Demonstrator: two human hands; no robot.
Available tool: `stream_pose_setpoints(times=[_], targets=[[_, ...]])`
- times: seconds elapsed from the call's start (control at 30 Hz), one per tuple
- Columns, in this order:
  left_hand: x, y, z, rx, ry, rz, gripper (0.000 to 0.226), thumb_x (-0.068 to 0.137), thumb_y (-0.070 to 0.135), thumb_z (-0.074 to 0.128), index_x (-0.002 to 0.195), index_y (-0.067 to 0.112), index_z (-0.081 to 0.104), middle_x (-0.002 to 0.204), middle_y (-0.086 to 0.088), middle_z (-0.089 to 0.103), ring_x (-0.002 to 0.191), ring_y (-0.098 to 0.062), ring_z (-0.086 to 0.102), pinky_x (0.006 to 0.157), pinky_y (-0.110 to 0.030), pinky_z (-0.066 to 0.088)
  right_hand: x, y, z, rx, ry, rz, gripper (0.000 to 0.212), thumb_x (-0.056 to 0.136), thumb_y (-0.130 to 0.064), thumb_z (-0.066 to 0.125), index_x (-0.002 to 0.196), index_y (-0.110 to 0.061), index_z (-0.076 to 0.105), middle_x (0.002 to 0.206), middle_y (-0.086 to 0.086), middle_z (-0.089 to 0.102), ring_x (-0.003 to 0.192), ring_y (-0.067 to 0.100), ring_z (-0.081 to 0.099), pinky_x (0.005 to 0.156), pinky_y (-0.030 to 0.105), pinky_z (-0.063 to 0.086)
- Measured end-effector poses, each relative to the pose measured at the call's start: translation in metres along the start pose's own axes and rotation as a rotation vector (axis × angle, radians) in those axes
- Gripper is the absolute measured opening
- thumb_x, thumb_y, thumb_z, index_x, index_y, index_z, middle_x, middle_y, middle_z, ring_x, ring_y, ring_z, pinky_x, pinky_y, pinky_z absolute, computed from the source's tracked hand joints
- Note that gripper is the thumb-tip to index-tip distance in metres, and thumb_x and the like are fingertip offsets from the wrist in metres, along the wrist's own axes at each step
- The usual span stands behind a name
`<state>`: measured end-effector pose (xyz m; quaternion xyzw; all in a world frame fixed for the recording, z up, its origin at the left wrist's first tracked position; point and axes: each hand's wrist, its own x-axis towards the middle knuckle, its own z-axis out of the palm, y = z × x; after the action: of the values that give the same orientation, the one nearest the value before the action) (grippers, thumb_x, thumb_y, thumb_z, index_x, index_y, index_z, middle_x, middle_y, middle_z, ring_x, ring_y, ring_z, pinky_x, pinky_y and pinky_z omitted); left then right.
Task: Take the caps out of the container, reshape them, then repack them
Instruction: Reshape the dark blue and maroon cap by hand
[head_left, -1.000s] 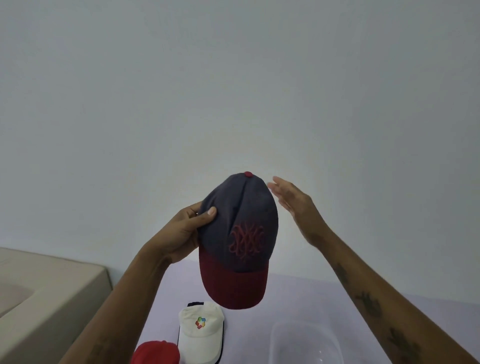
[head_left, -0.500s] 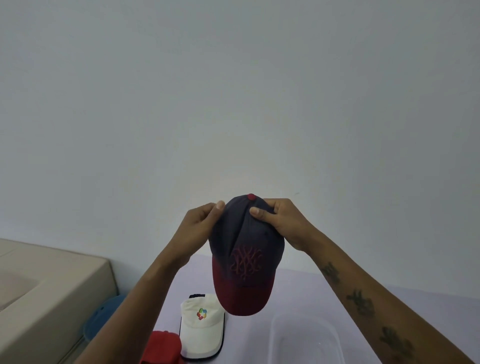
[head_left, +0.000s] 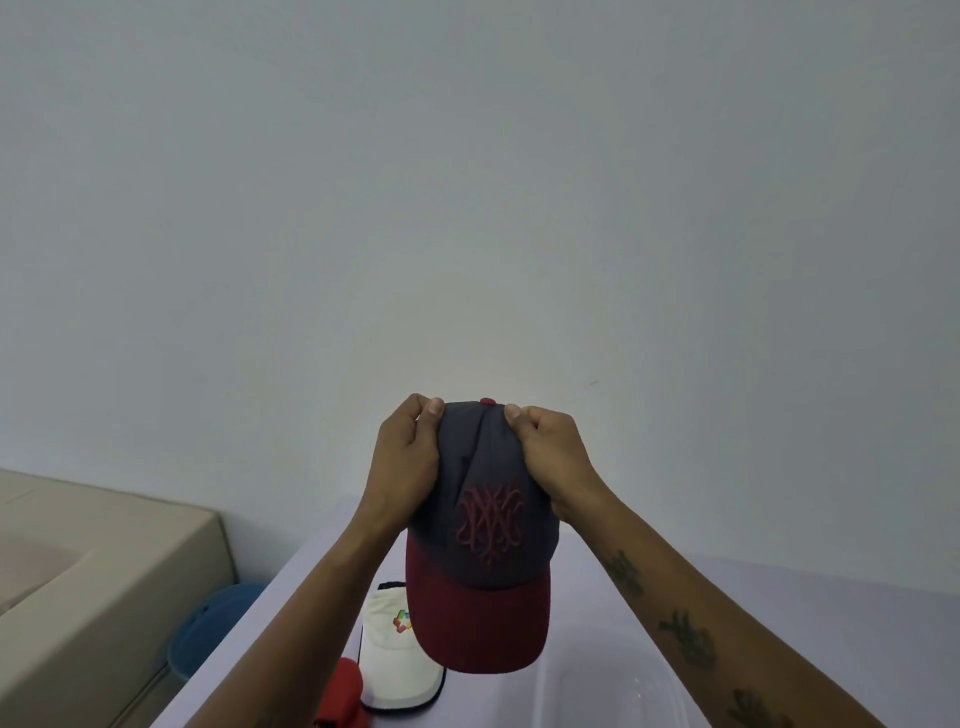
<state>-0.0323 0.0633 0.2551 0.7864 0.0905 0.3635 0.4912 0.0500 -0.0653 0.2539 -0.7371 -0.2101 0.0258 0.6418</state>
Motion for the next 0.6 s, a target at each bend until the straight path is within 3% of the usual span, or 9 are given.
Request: stream_pose_setpoints(times=[0.13, 0.23, 0.3, 0.37, 0.47, 0.6], targets=[[0.004, 0.002, -0.004, -0.11, -0.021, -0.031, 0.04, 0.101, 0.032, 0.04, 0.082, 0.001, 0.057, 0.076, -0.016, 0.059, 0.066, -0.017, 0.051, 0.061, -0.033, 0.043, -0.004, -0.005, -0.002, 0.06, 0.042, -0.119, 0.037, 0.1, -0.028, 0.044, 0.089, 0.002, 0.064, 0.086, 0.017, 0.066, 0.077, 0.025, 0.059, 0.072, 0.04, 0.053], [0.004, 0.003, -0.008, -0.302, -0.078, -0.112, 0.038, 0.1, 0.033, 0.043, 0.09, 0.001, 0.063, 0.088, -0.023, 0.067, 0.074, -0.027, 0.061, 0.069, -0.041, 0.051, -0.008, -0.005, -0.002, 0.338, -0.056, -0.061, 0.03, 0.1, -0.023, 0.045, 0.099, -0.005, 0.07, 0.101, 0.013, 0.072, 0.097, 0.029, 0.068, 0.086, 0.043, 0.056], [0.001, 0.001, -0.009, -0.38, -0.114, -0.139, 0.037, 0.1, 0.031, 0.043, 0.095, 0.003, 0.066, 0.091, -0.018, 0.071, 0.079, -0.027, 0.068, 0.072, -0.04, 0.055, -0.01, 0.0, 0.001, 0.501, -0.115, -0.013, 0.031, 0.099, -0.024, 0.046, 0.105, -0.003, 0.069, 0.108, 0.016, 0.071, 0.103, 0.032, 0.066, 0.09, 0.044, 0.054], [-0.002, -0.003, -0.008, -0.404, -0.129, -0.175, 0.033, 0.099, 0.03, 0.044, 0.091, 0.005, 0.065, 0.086, -0.011, 0.072, 0.076, -0.022, 0.069, 0.065, -0.031, 0.056, -0.009, 0.006, 0.001, 0.521, -0.116, -0.017, 0.032, 0.098, -0.025, 0.047, 0.107, -0.003, 0.068, 0.11, 0.016, 0.07, 0.105, 0.033, 0.065, 0.091, 0.045, 0.053], [-0.003, -0.012, -0.011, -0.209, -0.149, -0.202, 0.025, 0.098, 0.027, 0.049, 0.084, 0.01, 0.06, 0.079, -0.008, 0.069, 0.07, -0.019, 0.062, 0.059, -0.027, 0.047, -0.007, 0.011, -0.002, 0.364, -0.086, -0.074, 0.028, 0.099, -0.022, 0.047, 0.102, -0.006, 0.07, 0.104, 0.012, 0.072, 0.1, 0.029, 0.067, 0.087, 0.041, 0.055], [0.0, -0.006, -0.016, 0.066, -0.196, -0.037, 0.024, 0.1, 0.028, 0.043, 0.096, 0.017, 0.064, 0.095, 0.001, 0.068, 0.087, -0.016, 0.065, 0.074, -0.029, 0.05, -0.008, 0.011, -0.003, 0.134, -0.062, -0.154, 0.029, 0.099, -0.024, 0.047, 0.086, -0.009, 0.068, 0.083, -0.001, 0.069, 0.076, 0.009, 0.062, 0.067, 0.021, 0.054]])
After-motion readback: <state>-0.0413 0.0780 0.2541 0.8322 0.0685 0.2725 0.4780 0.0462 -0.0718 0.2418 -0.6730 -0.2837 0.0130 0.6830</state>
